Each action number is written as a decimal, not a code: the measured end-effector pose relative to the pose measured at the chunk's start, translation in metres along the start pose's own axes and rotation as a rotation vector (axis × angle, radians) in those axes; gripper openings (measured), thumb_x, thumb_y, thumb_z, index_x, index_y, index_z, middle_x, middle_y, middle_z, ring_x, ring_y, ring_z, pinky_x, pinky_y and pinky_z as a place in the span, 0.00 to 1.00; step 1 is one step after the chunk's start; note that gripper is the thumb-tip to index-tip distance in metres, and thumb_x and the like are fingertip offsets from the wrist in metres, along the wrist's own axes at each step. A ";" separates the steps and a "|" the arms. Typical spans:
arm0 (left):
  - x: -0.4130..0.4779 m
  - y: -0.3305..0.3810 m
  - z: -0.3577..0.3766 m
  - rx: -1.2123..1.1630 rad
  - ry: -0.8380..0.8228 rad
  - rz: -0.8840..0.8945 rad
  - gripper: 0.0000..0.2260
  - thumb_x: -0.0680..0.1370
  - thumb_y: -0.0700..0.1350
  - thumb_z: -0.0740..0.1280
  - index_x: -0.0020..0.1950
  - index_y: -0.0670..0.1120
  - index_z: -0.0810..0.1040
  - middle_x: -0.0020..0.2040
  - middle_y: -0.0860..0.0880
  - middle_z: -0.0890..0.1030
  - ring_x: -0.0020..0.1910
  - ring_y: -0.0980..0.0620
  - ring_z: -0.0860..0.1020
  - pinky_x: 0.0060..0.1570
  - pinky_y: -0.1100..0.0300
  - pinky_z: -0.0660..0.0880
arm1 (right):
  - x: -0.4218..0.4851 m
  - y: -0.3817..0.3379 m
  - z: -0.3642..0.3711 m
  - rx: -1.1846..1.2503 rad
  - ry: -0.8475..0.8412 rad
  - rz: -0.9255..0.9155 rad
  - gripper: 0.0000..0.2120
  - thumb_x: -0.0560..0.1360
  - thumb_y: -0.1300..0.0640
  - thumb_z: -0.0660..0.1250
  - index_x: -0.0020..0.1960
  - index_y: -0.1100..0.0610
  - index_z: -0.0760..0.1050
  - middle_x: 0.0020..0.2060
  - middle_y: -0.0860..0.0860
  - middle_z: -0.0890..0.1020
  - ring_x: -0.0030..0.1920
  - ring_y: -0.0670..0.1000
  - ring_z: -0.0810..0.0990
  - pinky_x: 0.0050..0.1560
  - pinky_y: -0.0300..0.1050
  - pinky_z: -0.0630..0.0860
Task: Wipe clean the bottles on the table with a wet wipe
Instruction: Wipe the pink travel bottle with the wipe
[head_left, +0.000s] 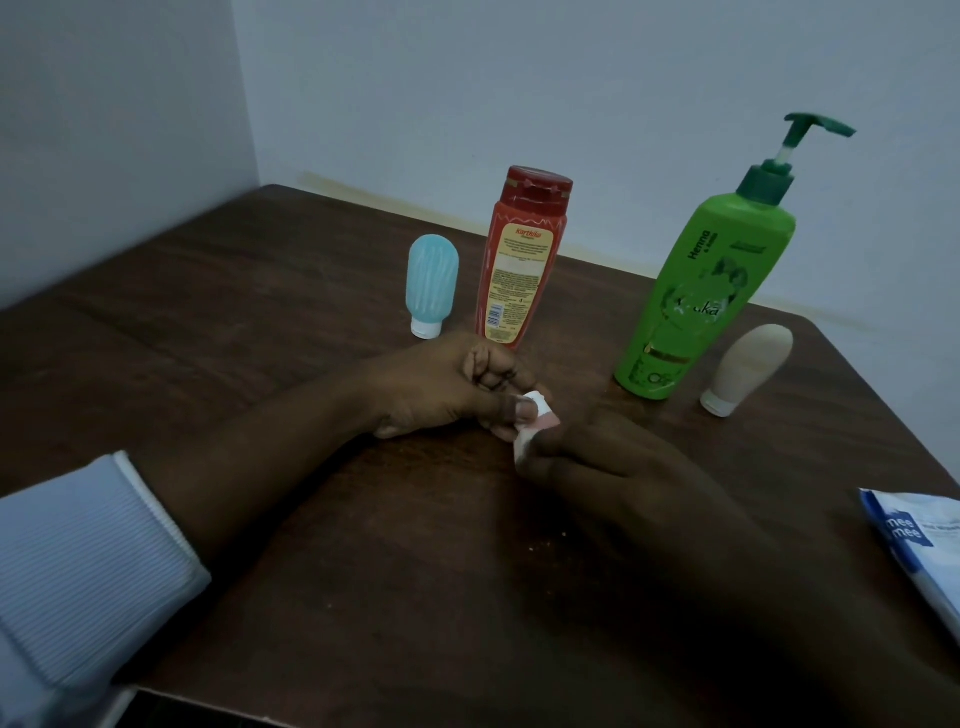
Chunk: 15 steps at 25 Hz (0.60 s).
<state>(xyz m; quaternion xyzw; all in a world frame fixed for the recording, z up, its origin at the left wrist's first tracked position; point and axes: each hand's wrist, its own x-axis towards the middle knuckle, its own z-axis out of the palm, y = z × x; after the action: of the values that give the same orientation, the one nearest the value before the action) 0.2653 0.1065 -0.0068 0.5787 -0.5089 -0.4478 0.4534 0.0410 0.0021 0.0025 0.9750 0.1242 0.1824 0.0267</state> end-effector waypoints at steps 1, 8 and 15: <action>0.000 0.001 0.000 0.004 0.005 0.002 0.11 0.80 0.35 0.70 0.62 0.37 0.82 0.56 0.42 0.87 0.55 0.47 0.85 0.55 0.59 0.83 | 0.004 0.003 0.000 -0.016 0.011 0.028 0.15 0.80 0.56 0.63 0.62 0.59 0.81 0.58 0.54 0.81 0.53 0.54 0.80 0.51 0.48 0.78; 0.000 -0.001 0.000 -0.008 0.006 -0.016 0.12 0.79 0.34 0.71 0.62 0.37 0.81 0.57 0.41 0.87 0.57 0.44 0.85 0.57 0.56 0.83 | -0.003 -0.004 0.004 -0.089 -0.024 -0.035 0.10 0.78 0.58 0.68 0.58 0.59 0.82 0.55 0.54 0.81 0.51 0.54 0.79 0.51 0.49 0.78; 0.001 0.000 0.000 0.014 0.012 -0.025 0.12 0.79 0.34 0.71 0.62 0.38 0.82 0.57 0.42 0.87 0.59 0.42 0.84 0.60 0.52 0.82 | -0.005 0.005 -0.003 -0.074 0.010 0.103 0.11 0.78 0.57 0.63 0.54 0.60 0.82 0.51 0.55 0.81 0.46 0.56 0.78 0.44 0.54 0.78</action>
<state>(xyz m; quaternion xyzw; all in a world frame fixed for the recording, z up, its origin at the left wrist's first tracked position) 0.2656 0.1056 -0.0069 0.5911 -0.5019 -0.4464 0.4467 0.0368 -0.0041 0.0041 0.9775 0.0671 0.1928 0.0527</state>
